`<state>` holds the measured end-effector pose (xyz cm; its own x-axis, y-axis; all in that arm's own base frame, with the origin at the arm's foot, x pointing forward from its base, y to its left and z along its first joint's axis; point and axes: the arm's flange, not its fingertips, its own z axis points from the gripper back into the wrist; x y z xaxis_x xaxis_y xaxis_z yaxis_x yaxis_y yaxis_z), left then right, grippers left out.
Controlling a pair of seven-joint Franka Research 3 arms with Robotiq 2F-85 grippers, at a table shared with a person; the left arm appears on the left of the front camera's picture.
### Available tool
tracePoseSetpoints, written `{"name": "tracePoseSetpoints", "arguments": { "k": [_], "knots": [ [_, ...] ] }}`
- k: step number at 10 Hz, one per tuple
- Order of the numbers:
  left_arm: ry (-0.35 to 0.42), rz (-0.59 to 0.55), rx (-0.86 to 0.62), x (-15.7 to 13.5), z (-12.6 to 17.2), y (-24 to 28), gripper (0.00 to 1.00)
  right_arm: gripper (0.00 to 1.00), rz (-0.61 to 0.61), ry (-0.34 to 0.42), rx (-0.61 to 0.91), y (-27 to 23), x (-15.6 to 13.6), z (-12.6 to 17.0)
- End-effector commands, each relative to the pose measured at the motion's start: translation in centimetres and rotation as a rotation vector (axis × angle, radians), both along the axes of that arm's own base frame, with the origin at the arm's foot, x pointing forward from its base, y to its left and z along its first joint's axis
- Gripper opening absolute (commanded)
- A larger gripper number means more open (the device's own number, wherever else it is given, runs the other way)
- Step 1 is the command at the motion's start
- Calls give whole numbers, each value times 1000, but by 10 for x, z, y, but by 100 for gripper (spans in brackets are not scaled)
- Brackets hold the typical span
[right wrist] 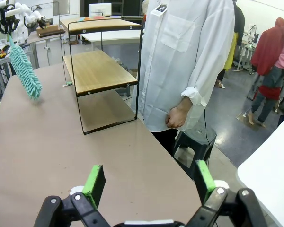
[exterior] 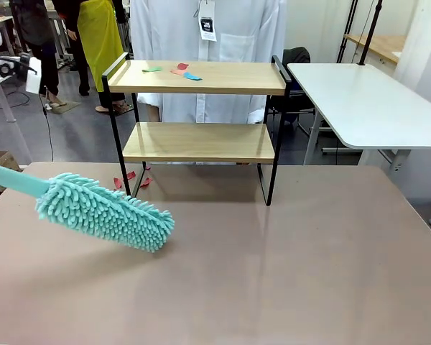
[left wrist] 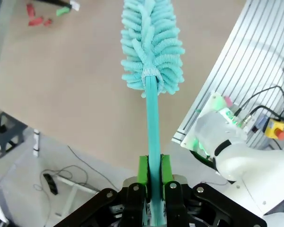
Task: Clean the shelf.
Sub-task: Clean the specific section of the Shelf indicated by the human with the Duster.
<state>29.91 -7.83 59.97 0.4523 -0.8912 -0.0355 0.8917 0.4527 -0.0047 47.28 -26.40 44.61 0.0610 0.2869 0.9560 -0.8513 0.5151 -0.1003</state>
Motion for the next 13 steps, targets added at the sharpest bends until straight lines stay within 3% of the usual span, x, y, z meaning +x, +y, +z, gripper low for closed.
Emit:
{"name": "tracePoseSetpoints", "arguments": {
  "k": [1,2,13],
  "knots": [
    [0,-85,-31,4,0,-6,13,100,-2,-5,-4,1,1,3],
    [0,0,0,0,0,0,13,100,-2,-5,-4,1,1,3],
    [0,0,0,0,0,0,13,100,-2,-5,-4,1,1,3]
  ]
}}
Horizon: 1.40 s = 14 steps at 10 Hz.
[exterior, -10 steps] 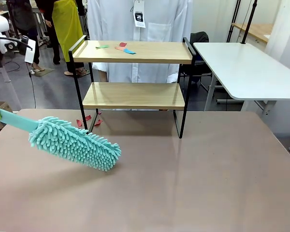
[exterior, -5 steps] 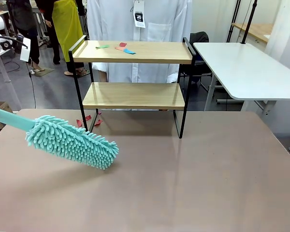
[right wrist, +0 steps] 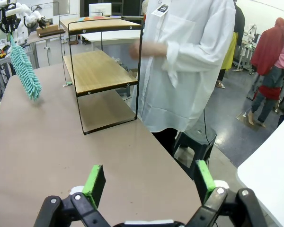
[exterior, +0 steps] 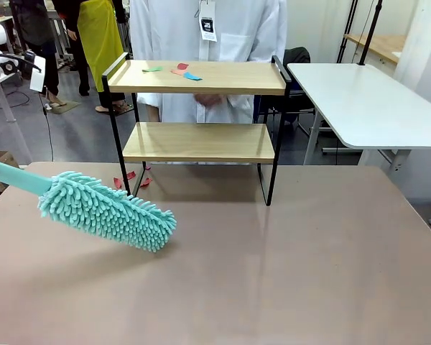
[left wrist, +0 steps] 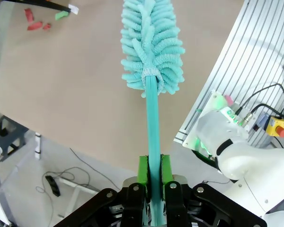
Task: Clean the shelf.
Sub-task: Clean the specific section of the Shelf indicated by the human with the Duster.
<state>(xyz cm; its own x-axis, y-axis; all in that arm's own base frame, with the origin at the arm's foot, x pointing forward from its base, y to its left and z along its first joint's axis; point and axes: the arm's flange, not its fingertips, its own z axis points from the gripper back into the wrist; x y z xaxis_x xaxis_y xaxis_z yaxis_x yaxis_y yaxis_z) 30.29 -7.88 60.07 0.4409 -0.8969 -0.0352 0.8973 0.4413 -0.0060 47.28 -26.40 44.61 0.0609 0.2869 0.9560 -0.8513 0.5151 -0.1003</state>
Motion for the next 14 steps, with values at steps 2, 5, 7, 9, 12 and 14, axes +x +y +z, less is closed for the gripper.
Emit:
{"name": "tracePoseSetpoints", "arguments": {
  "k": [2,5,7,9,12,14],
  "knots": [
    [-1,13,1,-4,-1,0,13,100,-2,-5,-4,1,1,3],
    [-1,13,1,-4,-1,0,13,100,-2,-5,-4,1,1,3],
    [-1,13,1,-4,-1,0,13,100,-2,-5,-4,1,1,3],
    [-1,13,1,-4,-1,0,13,100,-2,-5,-4,1,1,3],
    [-1,13,1,-4,-1,0,13,100,-2,-5,-4,1,1,3],
    [-1,13,1,-4,-1,0,13,100,-2,-5,-4,1,1,3]
  ]
}}
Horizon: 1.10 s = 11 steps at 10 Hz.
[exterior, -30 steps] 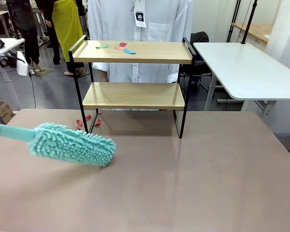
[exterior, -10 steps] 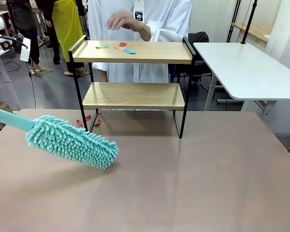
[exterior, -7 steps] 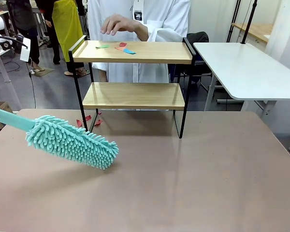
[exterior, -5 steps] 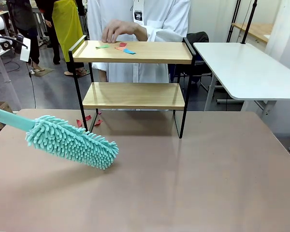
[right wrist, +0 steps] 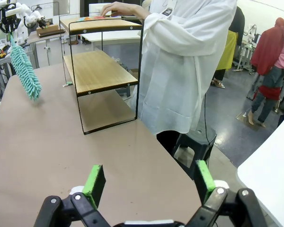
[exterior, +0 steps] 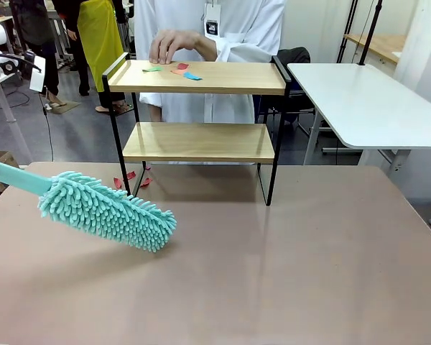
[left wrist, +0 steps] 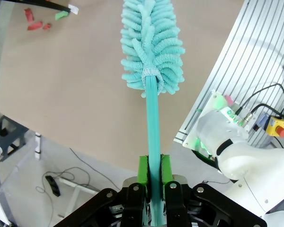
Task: Clean the shelf.
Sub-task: Clean the specific section of the Shelf indicated by the human with the Duster.
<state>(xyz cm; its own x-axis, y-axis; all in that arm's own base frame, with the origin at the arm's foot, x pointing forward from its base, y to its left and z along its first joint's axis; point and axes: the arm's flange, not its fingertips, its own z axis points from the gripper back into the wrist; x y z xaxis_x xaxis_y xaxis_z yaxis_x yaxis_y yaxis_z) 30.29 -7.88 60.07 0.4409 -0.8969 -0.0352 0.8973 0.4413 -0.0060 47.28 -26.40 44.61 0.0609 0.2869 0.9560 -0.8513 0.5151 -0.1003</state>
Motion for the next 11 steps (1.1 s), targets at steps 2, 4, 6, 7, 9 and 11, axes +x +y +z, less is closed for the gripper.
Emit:
{"name": "tracePoseSetpoints", "arguments": {
  "k": [2,4,6,7,9,11],
  "knots": [
    [-1,13,1,-4,-1,0,13,100,-2,-5,-4,1,1,3],
    [-1,13,1,-4,-1,0,13,100,-2,-5,-4,1,1,3],
    [-1,13,1,-4,-1,0,13,100,-2,-5,-4,1,1,3],
    [-1,13,1,-4,-1,0,13,100,-2,-5,-4,1,1,3],
    [-1,13,1,-4,-1,0,13,100,-2,-5,-4,1,1,3],
    [-1,0,0,0,0,0,13,100,-2,-5,-4,1,1,3]
  ]
}}
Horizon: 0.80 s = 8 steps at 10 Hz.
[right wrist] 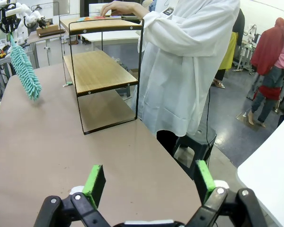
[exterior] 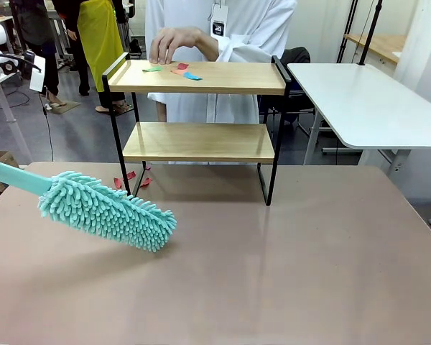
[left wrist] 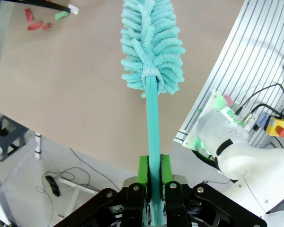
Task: Clean the shelf.
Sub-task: Clean the specific section of the Shelf indicated by the human with the Duster.
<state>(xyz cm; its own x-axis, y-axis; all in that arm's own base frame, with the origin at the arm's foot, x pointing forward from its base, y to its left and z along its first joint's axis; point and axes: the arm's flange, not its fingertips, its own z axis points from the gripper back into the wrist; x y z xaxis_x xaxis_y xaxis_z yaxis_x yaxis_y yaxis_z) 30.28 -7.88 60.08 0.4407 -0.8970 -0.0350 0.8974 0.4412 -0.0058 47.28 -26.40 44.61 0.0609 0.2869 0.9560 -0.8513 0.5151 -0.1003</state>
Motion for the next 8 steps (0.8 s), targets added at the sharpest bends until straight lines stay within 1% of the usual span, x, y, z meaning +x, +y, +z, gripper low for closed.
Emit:
{"name": "tracePoseSetpoints", "arguments": {
  "k": [1,2,4,5,6,7,8],
  "knots": [
    [1,8,-88,-4,4,-1,13,100,-2,-5,-4,1,1,3],
    [-4,-1,-170,-7,7,-3,13,100,-2,-5,-4,1,1,3],
    [28,-23,-404,-10,13,-20,13,100,-2,-5,-4,1,1,3],
    [61,12,-483,-10,16,-38,13,100,-2,-5,-4,1,1,3],
    [58,48,-600,-10,22,-53,13,100,-2,-5,-4,1,1,3],
    [8,106,-717,-13,33,-73,13,100,-2,-5,-4,1,1,3],
    [-47,172,-771,-16,46,-91,13,100,-2,-5,-4,1,1,3]
  ]
}}
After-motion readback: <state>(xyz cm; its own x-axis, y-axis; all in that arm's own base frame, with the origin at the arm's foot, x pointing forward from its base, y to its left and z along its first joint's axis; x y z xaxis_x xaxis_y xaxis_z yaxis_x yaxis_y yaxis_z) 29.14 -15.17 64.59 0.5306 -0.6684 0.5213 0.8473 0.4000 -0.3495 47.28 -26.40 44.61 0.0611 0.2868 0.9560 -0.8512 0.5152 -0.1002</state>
